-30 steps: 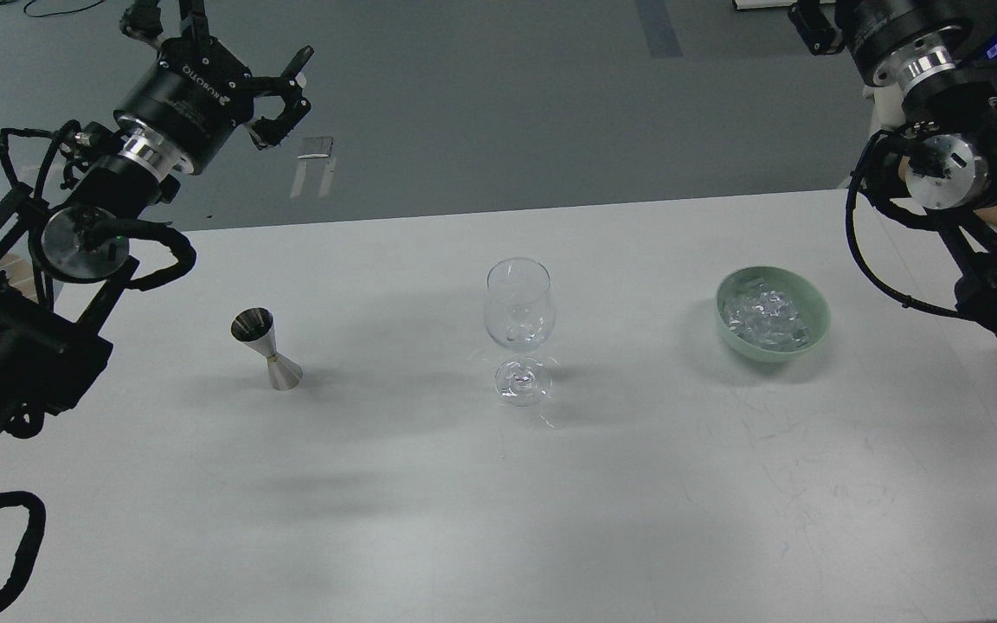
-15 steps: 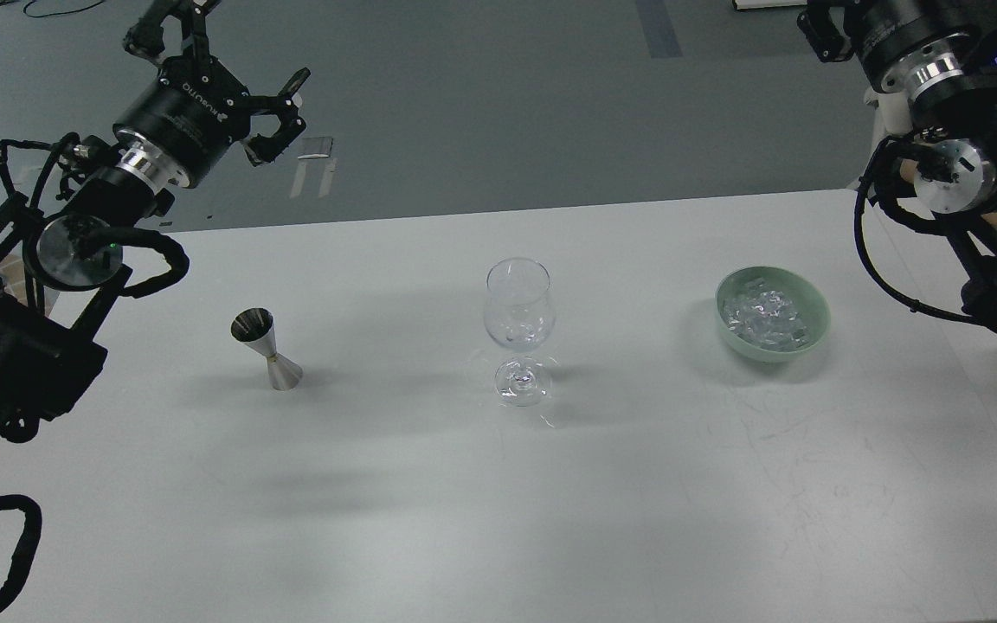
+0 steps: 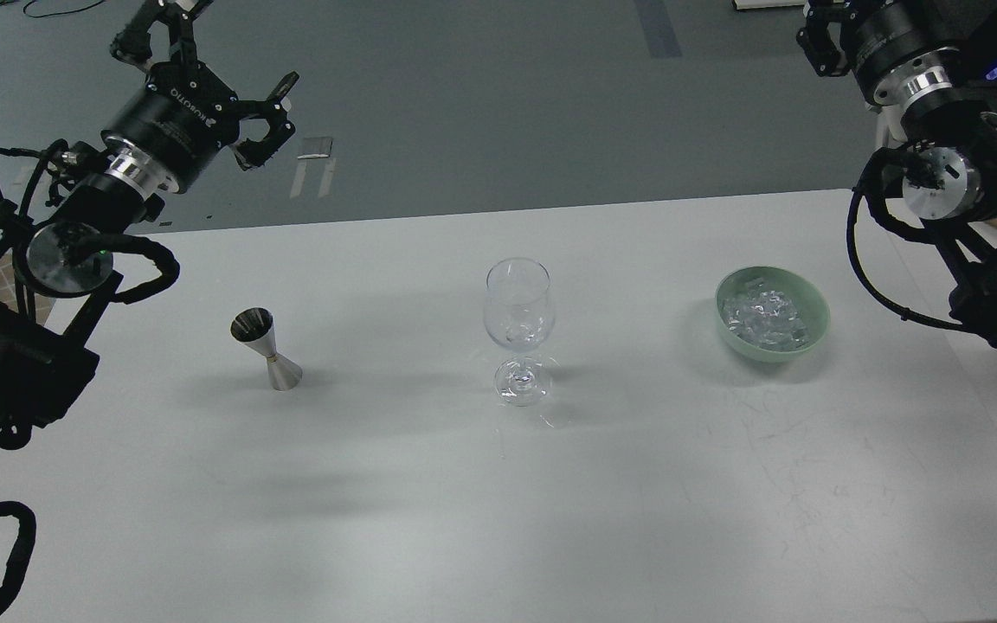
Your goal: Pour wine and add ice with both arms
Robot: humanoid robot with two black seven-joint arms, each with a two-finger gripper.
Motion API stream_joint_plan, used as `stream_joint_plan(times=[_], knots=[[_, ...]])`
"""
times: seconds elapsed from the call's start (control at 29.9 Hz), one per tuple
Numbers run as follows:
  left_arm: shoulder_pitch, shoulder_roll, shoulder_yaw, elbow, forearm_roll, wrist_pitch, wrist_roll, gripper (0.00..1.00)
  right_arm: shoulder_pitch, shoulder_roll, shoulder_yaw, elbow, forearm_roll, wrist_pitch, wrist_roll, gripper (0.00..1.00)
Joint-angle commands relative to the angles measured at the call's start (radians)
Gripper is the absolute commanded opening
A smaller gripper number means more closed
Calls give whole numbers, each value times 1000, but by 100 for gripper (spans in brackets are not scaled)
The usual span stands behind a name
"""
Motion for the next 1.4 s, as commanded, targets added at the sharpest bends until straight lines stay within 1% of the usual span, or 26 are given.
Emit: stream_joint_plan(times=[0.0, 0.03, 0.07, 0.1, 0.13, 0.2, 0.4, 0.47, 0.5, 0.53, 0.6, 0.64, 0.67, 0.7, 0.74, 0.77, 0.8, 0.87, 0.97, 1.24, 1.34, 1.37], knots=[[0, -26, 0, 43, -2, 55, -7, 99, -11, -1, -2, 3, 0, -4, -1, 100], [0, -41, -4, 49, -5, 64, -20, 99, -15, -1, -2, 4, 1, -6, -1, 100], [1, -46, -8, 50, -5, 56, -28, 99, -15, -2, -1, 6, 1, -6, -1, 100], [7, -44, -22, 50, -5, 52, -53, 99, -15, 1, -1, 6, 1, -7, -1, 100], [14, -44, -31, 50, -3, 52, -65, 99, -15, 2, -1, 4, 1, -7, -1, 100], [17, -50, -42, 50, -3, 65, -71, 99, -15, 2, -2, 9, 0, -7, -1, 100], [18, -41, -42, 50, 2, 55, -68, 98, -15, 5, -4, 7, 1, 8, -6, 100], [20, -33, -40, 50, 0, 47, -51, 98, -15, 7, -4, 4, 1, 8, -14, 100], [20, -35, -42, 50, -2, 42, -13, 98, -15, 8, -2, 6, 3, 6, -15, 100], [20, -38, -43, 50, -2, 41, 11, 98, -16, 8, -2, 7, 4, 6, -15, 100], [20, -43, -50, 50, -6, 36, 54, 98, -16, 14, -2, 12, 6, 9, -18, 100], [20, -44, -56, 50, -6, 33, 56, 98, -16, 16, -2, 12, 6, 11, -18, 100], [24, -52, -74, 50, -6, 23, 46, 98, -19, 16, -1, 12, 6, 17, -18, 100], [46, -53, -94, 50, -5, 10, 12, 98, -22, 15, 2, 10, 6, 28, -20, 100], [66, -56, -111, 50, -2, -7, -46, 97, -21, 13, 6, 10, 6, 40, -20, 100], [66, -56, -111, 50, -2, -7, -47, 97, -21, 13, 6, 10, 6, 40, -20, 100], [73, -61, -114, 50, 3, -28, -98, 97, -21, 11, 6, 7, 6, 48, -20, 100], [75, -63, -112, 50, 5, -50, -128, 98, -22, 14, 6, 4, 6, 51, -20, 100], [81, -95, -117, 48, 2, -47, -128, 99, -22, 18, 7, 6, 6, 49, -18, 100], [97, -89, -119, 37, -3, -51, -129, 99, -30, 19, 10, 6, 6, 48, -18, 100], [97, -86, -119, 36, -5, -54, -113, 99, -35, 18, 10, 6, 6, 48, -18, 100], [98, -86, -120, 36, -6, -54, -100, 99, -36, 19, 10, 6, 6, 46, -18, 100]])
